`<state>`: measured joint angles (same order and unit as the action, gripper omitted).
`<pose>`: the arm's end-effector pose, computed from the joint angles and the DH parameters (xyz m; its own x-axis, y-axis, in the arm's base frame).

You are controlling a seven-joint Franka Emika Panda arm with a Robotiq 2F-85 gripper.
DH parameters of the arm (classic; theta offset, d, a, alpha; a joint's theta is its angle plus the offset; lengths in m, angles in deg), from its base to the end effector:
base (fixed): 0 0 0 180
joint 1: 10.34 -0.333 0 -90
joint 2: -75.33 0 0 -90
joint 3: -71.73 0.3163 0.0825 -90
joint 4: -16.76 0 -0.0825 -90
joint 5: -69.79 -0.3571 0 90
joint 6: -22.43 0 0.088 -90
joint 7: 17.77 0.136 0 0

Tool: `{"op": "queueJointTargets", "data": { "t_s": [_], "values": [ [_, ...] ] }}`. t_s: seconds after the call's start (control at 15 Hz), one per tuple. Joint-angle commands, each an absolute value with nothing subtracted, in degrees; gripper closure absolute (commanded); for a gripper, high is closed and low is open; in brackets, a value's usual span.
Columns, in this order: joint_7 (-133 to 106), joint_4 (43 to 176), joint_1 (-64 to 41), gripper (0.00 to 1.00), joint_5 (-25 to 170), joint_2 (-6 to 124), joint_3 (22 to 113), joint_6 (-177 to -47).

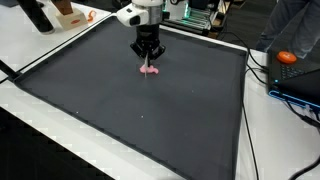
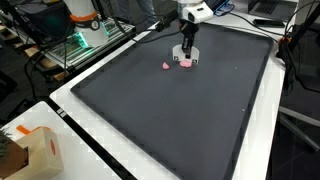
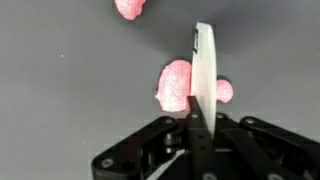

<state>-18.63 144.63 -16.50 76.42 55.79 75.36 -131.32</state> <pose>0.5394 0.0956 0.2220 0.9541 0.2789 0.1094 0.2758 -0.9603 0.0428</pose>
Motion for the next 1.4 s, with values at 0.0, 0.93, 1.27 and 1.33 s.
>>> {"op": "queueJointTargets", "data": {
  "t_s": [0.0,0.93,1.27,1.33],
  "values": [
    [-23.74,152.08,-13.91,0.99,73.03,56.43,77.31,-131.61],
    [-21.74,158.86,-14.74,0.99,75.43,60.95,75.15,-127.17],
    [-21.37,159.62,-14.99,0.99,75.52,63.83,75.43,-128.84],
    [-20.99,159.92,-15.19,0.99,76.22,64.75,75.29,-128.84]
  ]
}}
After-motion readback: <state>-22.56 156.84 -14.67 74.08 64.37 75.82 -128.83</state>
